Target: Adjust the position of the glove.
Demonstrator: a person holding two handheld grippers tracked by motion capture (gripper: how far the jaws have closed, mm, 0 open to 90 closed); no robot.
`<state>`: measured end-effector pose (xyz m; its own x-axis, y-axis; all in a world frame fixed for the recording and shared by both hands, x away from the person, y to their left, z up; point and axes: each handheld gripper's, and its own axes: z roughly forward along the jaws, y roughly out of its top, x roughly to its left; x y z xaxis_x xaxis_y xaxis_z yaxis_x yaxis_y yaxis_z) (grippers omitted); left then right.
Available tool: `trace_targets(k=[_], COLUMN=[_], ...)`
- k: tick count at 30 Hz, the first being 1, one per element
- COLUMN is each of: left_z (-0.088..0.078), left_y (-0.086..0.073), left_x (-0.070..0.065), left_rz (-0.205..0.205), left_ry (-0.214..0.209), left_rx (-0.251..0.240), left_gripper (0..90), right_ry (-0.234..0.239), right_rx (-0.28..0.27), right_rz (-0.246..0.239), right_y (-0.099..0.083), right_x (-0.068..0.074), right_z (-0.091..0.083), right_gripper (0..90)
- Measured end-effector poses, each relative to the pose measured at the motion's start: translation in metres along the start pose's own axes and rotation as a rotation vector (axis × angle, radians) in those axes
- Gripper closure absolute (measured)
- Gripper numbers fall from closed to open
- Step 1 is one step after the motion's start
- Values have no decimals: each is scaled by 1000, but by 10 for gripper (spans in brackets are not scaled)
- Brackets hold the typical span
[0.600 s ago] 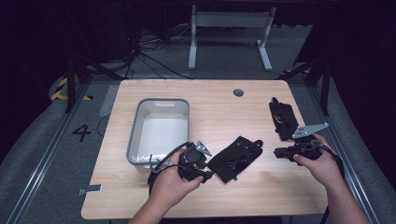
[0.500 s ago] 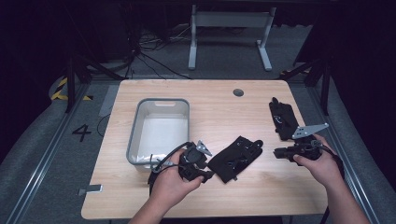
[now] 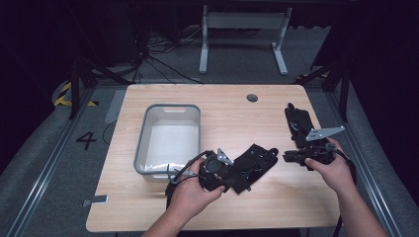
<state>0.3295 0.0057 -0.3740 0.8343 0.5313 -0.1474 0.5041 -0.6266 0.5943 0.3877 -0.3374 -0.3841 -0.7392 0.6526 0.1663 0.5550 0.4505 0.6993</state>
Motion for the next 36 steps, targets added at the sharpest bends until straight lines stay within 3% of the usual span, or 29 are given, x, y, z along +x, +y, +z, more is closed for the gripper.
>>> trace_targets(k=[11, 18, 25, 36], left_z=[20, 27, 32, 53], left_y=[-3, -5, -7, -8], left_x=[4, 6, 8, 3], left_rz=[-21, -32, -42, -33], left_ry=[6, 25, 27, 2], left_rx=[22, 43, 55, 57], left_gripper=[627, 642, 642, 600], right_ry=[10, -10, 2, -19], right_rx=[40, 70, 88, 110], right_rz=[5, 16, 36, 29], right_y=[23, 29, 33, 31], right_x=[-7, -14, -21, -22], right_z=[41, 65, 88, 98], right_gripper=[750, 721, 710, 668])
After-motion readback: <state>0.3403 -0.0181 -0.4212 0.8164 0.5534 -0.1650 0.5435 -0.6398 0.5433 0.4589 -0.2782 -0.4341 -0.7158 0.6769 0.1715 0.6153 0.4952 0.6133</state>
